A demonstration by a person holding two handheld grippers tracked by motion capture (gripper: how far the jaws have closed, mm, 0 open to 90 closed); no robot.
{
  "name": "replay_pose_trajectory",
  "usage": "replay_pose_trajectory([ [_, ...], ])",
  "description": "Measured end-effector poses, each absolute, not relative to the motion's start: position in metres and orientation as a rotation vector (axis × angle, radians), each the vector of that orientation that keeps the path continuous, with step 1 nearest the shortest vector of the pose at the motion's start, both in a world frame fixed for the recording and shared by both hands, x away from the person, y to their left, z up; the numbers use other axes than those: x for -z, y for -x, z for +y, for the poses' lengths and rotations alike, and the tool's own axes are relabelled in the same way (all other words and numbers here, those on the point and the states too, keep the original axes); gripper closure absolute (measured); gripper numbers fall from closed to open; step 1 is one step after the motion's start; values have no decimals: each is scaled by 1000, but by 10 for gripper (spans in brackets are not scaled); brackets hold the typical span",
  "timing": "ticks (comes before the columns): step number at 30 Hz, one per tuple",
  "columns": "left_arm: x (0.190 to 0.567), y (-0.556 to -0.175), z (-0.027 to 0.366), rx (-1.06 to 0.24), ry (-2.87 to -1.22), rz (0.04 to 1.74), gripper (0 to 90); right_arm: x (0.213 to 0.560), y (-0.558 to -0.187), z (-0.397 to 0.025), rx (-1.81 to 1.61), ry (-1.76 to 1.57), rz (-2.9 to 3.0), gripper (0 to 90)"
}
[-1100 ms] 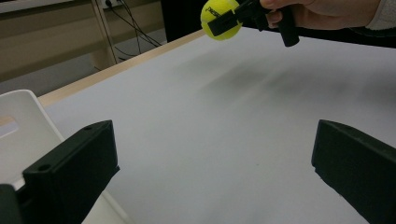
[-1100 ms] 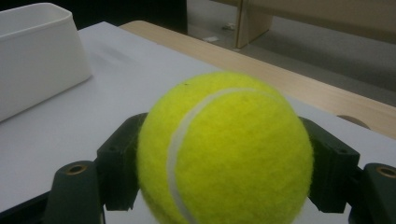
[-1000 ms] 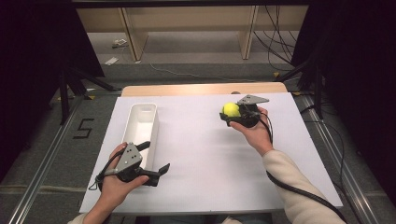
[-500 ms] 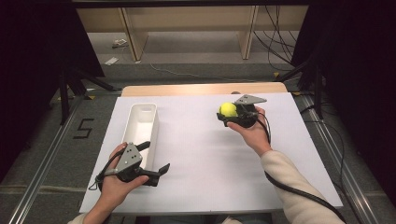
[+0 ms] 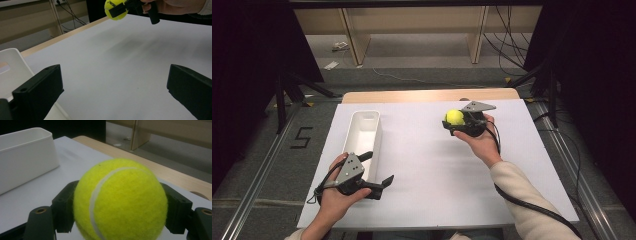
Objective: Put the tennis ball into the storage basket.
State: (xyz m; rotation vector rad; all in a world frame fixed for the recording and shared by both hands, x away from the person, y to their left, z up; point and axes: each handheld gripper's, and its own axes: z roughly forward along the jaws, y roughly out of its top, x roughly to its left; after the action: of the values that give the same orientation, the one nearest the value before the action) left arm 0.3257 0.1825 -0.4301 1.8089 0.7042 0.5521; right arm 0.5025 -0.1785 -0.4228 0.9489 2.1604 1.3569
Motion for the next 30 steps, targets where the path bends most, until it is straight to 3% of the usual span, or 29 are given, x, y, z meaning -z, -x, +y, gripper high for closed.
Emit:
replay_pose_trajectory([
  [30, 430, -326, 182, -551, -1809, 704, 0, 418, -497, -166, -1383, -892, 2170, 269],
])
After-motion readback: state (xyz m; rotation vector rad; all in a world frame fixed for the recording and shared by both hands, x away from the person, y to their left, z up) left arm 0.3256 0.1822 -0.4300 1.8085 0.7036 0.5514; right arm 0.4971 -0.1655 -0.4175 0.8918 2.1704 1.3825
